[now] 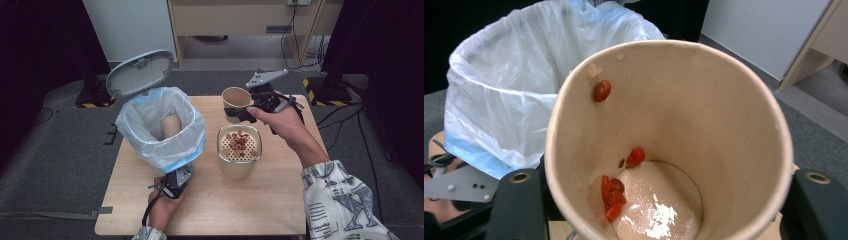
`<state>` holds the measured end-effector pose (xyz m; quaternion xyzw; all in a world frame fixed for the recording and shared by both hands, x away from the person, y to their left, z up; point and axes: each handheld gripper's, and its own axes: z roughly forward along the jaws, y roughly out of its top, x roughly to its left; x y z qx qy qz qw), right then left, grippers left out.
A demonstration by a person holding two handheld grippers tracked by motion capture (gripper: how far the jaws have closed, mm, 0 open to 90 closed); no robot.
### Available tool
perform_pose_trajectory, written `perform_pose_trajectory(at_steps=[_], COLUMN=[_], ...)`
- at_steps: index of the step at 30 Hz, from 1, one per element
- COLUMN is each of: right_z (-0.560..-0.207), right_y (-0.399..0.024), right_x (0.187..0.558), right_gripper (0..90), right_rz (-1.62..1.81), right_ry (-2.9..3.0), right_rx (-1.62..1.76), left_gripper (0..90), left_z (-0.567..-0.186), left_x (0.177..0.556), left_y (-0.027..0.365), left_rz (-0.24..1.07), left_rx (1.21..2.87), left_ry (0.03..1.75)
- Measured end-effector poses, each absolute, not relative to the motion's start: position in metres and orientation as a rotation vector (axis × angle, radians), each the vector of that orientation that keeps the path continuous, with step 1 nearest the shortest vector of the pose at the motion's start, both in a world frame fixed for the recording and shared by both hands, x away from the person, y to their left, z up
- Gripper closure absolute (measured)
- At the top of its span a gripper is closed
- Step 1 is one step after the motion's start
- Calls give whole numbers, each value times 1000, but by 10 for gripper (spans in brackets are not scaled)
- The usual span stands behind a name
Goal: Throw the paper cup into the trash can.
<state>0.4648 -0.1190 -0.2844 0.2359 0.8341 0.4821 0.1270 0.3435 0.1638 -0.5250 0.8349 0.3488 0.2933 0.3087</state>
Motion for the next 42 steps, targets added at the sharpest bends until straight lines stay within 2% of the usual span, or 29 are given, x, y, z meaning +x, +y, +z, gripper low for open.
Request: perform_pose_trajectory(at_steps=[23,42], right_z=[-251,-258], right_y=[-54,24], right_x=[459,455], right_gripper=[336,327], right_rz=[1491,1502], right_ry=[2442,2520], right_rx=[600,505], left_gripper=[887,887], left_z=[-525,-525], left_x=[343,344], left_y=[163,164], left_rz=[779,772], left_rx=[2210,2212], left_ry=[918,921])
